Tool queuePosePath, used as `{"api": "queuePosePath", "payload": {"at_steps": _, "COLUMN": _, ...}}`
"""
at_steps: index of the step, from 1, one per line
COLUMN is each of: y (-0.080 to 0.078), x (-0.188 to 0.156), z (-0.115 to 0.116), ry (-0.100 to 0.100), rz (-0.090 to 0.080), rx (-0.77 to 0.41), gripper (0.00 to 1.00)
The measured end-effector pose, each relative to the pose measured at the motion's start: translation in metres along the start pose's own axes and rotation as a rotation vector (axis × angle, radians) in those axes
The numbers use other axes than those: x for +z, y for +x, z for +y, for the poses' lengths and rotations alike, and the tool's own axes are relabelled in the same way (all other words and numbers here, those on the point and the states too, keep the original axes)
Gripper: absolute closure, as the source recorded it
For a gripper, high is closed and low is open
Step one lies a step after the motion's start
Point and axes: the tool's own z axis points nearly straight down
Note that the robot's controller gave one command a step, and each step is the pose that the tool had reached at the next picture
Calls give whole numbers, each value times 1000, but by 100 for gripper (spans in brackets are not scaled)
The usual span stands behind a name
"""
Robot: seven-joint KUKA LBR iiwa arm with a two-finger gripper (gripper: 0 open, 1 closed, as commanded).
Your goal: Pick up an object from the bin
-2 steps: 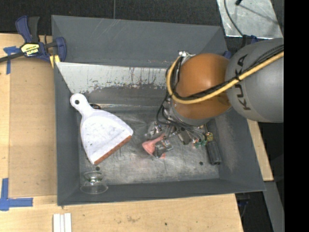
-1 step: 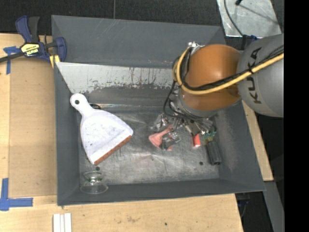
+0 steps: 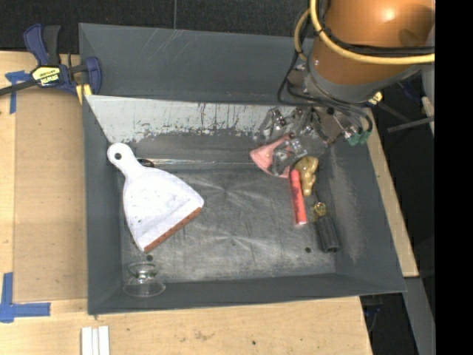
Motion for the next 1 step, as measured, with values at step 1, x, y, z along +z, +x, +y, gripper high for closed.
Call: {"api": "queuePosePath", "payload": {"at_steps": 1, "y": 1, "x": 2, "z": 0, "ry": -2, "rz": 5, "rx": 1, "gripper": 100}}
